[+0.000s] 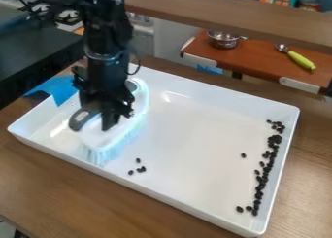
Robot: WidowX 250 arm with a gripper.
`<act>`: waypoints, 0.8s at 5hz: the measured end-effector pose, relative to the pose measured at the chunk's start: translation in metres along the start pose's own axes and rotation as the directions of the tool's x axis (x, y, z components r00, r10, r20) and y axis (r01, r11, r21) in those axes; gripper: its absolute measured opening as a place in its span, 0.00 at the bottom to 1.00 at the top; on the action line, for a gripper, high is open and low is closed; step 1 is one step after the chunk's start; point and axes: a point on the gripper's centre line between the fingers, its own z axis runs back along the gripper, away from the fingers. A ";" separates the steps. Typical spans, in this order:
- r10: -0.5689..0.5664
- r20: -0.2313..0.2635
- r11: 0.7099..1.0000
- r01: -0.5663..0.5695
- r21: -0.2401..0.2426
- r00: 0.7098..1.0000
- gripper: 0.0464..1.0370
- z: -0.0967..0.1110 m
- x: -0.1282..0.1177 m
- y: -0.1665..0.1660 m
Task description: Sweep into pile
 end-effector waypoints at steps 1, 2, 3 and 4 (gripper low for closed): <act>0.012 0.015 1.000 -0.012 0.016 1.000 0.44 -0.002 0.002 -0.020; 0.015 0.019 1.000 -0.015 -0.004 1.000 0.44 0.000 0.001 -0.044; 0.020 -0.015 0.998 -0.020 -0.064 1.000 0.44 0.006 -0.005 -0.077; 0.011 -0.057 0.992 -0.018 -0.125 0.998 0.44 0.014 -0.009 -0.108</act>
